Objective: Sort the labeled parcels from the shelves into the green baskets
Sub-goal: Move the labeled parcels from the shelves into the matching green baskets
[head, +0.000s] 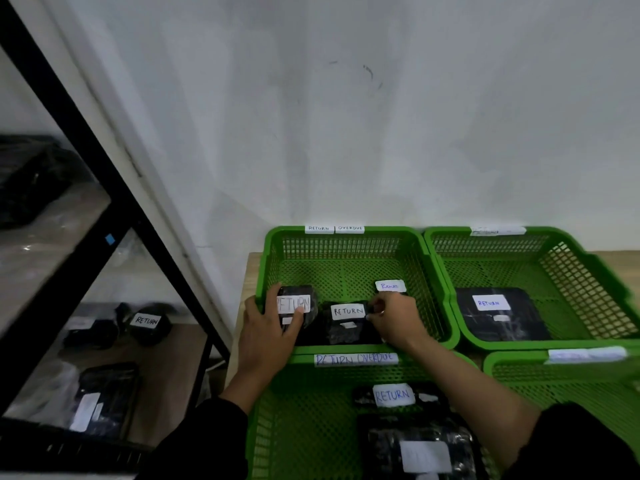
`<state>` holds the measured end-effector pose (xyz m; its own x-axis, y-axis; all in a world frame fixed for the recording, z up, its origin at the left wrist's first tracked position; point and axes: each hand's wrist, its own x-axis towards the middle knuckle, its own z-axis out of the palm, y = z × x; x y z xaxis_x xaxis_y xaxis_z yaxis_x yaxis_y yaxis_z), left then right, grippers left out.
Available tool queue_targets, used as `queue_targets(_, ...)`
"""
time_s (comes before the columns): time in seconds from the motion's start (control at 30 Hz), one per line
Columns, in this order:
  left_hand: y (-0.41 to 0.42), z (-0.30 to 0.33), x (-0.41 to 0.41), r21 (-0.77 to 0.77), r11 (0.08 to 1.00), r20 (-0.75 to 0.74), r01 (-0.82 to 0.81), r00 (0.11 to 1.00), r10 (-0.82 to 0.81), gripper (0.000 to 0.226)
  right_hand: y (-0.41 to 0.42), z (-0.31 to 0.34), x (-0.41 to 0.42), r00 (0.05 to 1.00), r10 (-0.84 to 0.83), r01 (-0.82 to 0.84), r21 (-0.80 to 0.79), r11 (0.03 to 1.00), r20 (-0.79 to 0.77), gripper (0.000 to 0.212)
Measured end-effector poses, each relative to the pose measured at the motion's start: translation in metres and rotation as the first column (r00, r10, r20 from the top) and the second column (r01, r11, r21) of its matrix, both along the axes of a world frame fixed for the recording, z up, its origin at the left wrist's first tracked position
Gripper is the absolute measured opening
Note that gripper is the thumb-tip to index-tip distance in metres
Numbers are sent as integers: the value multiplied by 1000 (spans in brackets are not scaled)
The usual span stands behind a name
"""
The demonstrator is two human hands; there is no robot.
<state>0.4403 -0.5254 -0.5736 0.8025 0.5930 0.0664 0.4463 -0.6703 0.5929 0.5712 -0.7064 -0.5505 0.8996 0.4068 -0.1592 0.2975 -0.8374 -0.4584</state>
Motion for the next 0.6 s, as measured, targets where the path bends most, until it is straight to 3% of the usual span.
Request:
queue_targets(0.1, 0, 0, -1, 6, 1000, 1, 6, 1000, -6, 60, -16, 13, -11, 998, -55, 53, 95, 994, 15, 22)
queue_targets(0.27, 0, 9, -5, -113, 993, -10, 44, 999, -46, 63, -41, 49, -40, 997, -43, 37, 100, 994, 58, 31)
queue_targets(0.43, 8, 35, -5, -109, 991, -206, 76, 974, -97, 71, -62, 90, -83, 989, -69, 49, 157, 986, 127, 34)
queue_targets(0.6, 1, 73, -28, -146, 981, -24, 128, 991, -133, 71, -80, 112, -134, 974, -140, 96, 235, 967, 179, 31)
